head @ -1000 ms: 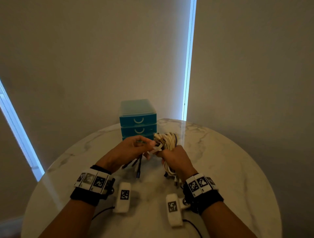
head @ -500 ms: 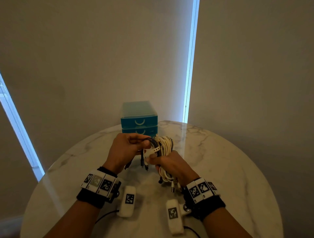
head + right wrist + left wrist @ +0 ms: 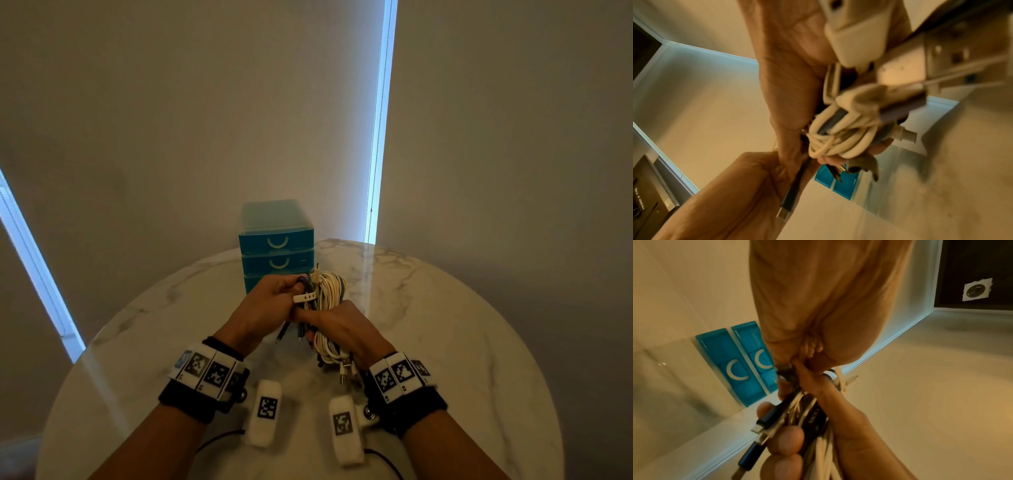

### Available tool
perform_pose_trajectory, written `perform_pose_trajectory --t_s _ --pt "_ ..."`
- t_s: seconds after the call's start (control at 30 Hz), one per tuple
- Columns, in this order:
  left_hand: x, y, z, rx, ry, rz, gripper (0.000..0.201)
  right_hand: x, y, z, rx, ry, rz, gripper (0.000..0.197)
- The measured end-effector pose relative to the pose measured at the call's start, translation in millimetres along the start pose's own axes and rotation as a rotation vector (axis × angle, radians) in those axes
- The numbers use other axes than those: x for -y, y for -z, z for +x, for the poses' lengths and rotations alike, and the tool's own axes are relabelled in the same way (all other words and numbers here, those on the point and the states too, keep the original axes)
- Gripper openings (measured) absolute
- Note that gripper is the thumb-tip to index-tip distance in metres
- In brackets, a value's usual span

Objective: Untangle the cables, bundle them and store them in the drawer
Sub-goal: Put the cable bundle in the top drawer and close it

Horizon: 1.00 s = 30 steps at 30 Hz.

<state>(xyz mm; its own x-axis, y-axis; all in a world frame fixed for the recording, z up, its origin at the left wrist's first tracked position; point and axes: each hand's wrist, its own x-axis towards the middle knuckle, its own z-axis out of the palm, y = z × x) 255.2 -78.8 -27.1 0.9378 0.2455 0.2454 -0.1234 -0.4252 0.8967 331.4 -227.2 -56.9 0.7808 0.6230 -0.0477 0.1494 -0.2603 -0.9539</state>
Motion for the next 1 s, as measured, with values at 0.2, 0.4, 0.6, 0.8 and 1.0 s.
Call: perform_pose_trajectory --t_s 0.2,0.4,0.6,0.8,1.0 --pt "-1 10 5 0.089 -0.009 0.037 0.034 -6 -2 4 -0.065 -0.027 -0.032 0.022" --pt "-6 19 9 0.0 -0.049 0.158 0.035 -4 -18 15 -0.063 -0.051 0.198 0.028" --pt "-22 35 32 -0.016 0.011 0.195 0.045 2 -19 47 -0.076 -0.087 0.725 0.043" --pt "-17 57 63 -0.219 0.025 0.946 0.04 -2 -29 69 -0.154 -0.037 1.102 0.053" --pt "-5 45 72 -0.138 0.068 1.225 0.054 -9 -20 83 -0.212 -0.05 1.181 0.037"
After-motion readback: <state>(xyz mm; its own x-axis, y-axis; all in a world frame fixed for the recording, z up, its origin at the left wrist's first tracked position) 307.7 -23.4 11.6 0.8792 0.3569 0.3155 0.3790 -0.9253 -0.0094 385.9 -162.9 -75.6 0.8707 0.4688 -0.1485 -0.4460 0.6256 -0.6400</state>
